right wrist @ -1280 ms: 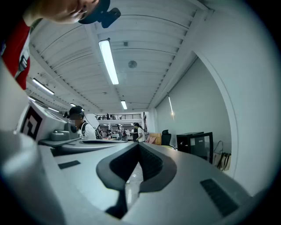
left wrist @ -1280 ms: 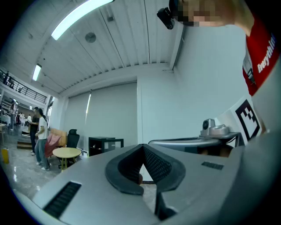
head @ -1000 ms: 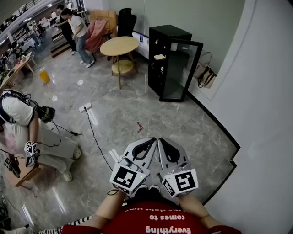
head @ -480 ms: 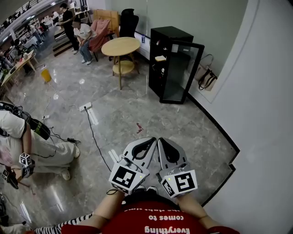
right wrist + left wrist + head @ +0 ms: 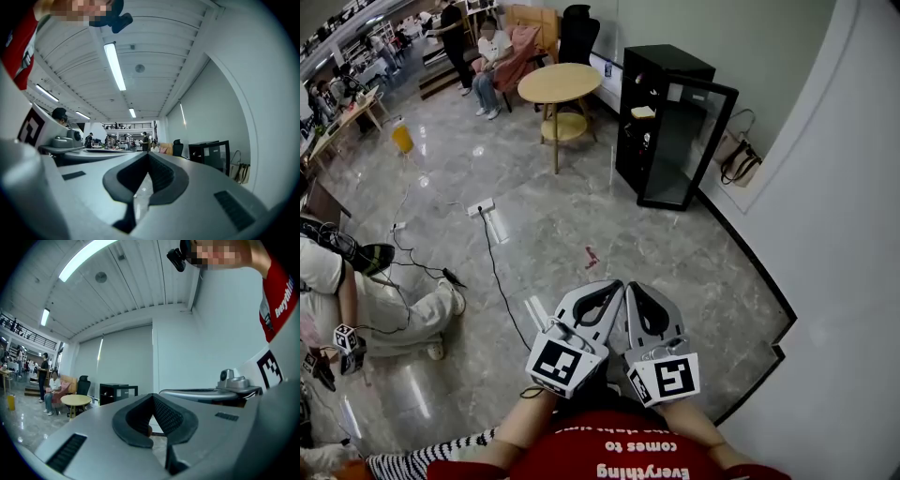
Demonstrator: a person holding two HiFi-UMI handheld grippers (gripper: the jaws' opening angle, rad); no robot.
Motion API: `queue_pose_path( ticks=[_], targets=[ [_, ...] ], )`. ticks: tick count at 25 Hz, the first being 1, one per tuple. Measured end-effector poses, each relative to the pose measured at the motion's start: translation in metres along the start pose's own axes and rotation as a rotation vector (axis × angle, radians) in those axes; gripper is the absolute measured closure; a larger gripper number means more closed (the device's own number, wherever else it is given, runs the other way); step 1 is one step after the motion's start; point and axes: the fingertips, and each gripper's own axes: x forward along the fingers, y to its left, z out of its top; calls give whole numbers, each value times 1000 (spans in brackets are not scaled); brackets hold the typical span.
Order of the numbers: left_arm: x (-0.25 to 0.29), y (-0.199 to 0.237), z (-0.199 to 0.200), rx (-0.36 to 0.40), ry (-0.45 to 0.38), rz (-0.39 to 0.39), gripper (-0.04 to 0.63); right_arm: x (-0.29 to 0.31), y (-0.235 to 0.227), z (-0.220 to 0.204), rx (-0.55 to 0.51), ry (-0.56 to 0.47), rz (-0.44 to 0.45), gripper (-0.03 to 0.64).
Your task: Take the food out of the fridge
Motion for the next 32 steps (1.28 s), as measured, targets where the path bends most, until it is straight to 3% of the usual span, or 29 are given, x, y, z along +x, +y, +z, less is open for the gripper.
queue_pose_path(
  ticks=[5,9,16,25,32],
  targets=[
    [53,52,-3,-3,-11,-13,589,65,-34,-7,-20,-3,-14,607],
    [104,111,-8,-33,-21,-31,589,134,-64,-17,-33,-1,-22,607],
    [180,219,9,-7,-34,-88,589,263,-104,-11,-61,-13,-85,607],
    [258,294,1,-49,-25,-113,589,359,-156,-27,-42,28,-125,607],
    [341,363,-11,-42,-4,-98,589,447,-212,-50,-15,36,-106,607]
  ],
)
